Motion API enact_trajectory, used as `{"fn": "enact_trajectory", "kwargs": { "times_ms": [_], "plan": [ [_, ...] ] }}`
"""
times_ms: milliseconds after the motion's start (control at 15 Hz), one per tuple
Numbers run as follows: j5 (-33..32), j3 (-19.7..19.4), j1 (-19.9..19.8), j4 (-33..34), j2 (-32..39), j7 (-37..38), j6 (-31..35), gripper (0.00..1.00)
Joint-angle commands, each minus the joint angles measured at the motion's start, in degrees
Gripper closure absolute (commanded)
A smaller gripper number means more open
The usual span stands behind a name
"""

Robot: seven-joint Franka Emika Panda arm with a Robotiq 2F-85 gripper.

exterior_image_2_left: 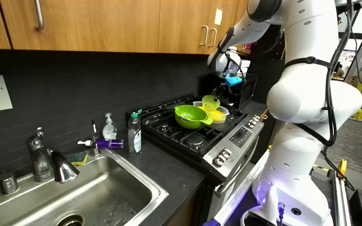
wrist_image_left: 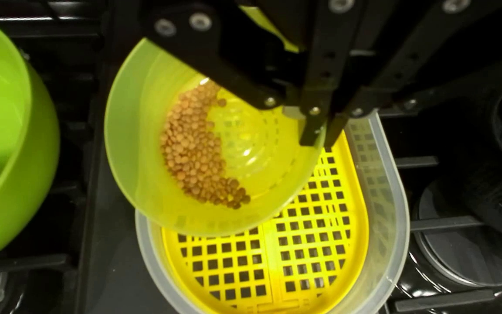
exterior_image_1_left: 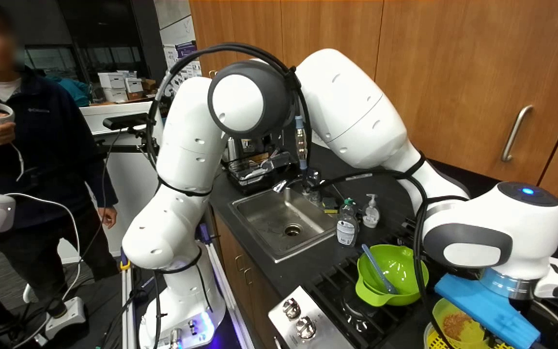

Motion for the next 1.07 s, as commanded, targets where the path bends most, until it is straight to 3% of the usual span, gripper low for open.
{"fn": "enact_trajectory", "kwargs": {
  "times_ms": [0, 1000],
  "plan": [
    [-3.55, -1.83, 2.87, -4.09, -3.46, 3.98, 1.88, 0.99],
    [-9.58, -5.07, 6.09, -12.09, -9.51, 12.26, 9.34, 0.99]
  ]
}}
